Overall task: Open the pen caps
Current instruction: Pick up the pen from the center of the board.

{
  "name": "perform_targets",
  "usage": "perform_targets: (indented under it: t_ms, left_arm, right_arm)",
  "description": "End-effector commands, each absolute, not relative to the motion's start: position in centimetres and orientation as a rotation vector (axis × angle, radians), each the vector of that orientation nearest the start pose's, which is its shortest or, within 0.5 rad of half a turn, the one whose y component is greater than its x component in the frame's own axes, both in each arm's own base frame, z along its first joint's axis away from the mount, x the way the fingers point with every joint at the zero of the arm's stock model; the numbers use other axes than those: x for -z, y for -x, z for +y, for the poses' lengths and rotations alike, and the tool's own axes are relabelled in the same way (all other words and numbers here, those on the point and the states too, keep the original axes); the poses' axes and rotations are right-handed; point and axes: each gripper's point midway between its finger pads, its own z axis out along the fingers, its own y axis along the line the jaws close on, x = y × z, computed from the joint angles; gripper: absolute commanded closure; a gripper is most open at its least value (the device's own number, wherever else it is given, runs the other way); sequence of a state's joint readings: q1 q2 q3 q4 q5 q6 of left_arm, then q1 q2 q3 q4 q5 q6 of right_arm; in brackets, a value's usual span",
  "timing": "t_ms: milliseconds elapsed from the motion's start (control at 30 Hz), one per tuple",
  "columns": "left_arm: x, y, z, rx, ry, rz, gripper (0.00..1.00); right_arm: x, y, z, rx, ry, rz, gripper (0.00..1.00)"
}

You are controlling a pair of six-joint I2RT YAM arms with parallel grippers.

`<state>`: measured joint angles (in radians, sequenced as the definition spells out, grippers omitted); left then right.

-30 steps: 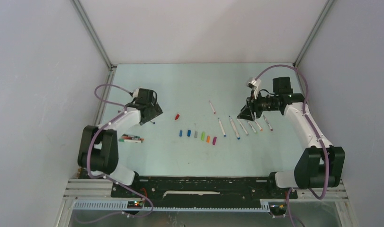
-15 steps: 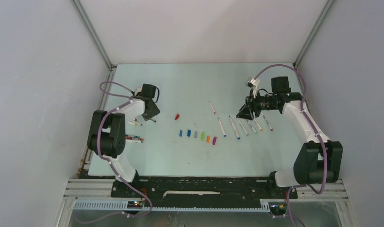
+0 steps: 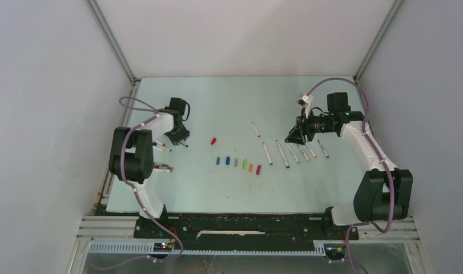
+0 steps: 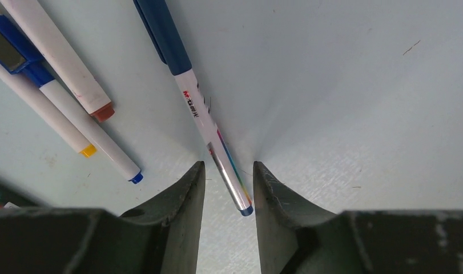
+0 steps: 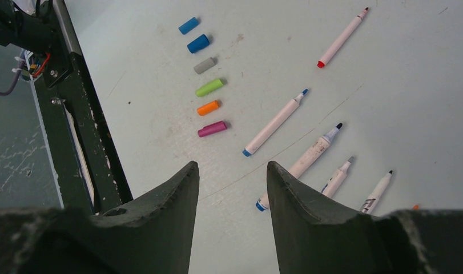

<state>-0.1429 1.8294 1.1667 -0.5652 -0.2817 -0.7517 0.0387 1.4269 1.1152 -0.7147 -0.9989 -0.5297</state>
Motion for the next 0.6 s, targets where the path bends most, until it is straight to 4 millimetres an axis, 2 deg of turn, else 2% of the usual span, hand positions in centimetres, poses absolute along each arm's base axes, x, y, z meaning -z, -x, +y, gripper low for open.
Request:
perform_targets:
  t_ms: [0, 333, 500, 567]
  left_arm:
    - [-3.2, -38.3, -3.1, -0.15, 0.902, 2.557, 0.6]
    - [-3.3, -38.9, -3.5, -0.126, 0.875, 2.575, 0.63]
    - [-4.9, -39.0, -4.1, -0.007, 0.868, 2.477, 0.63]
    - [-5.0, -38.8, -3.8, -0.023, 0.885, 2.476, 0.63]
  right_arm:
    - [-18.6, -30.0, 15.0, -1.022, 0.94, 1.971, 0.5]
    - [-19.6, -29.9, 14.7, -1.029, 0.925, 1.943, 0.5]
    - [-19.8, -29.8, 14.6, -1.035, 0.919, 1.938, 0.5]
    - [-19.7, -29.9, 14.6, -1.038, 0.917, 1.939, 0.5]
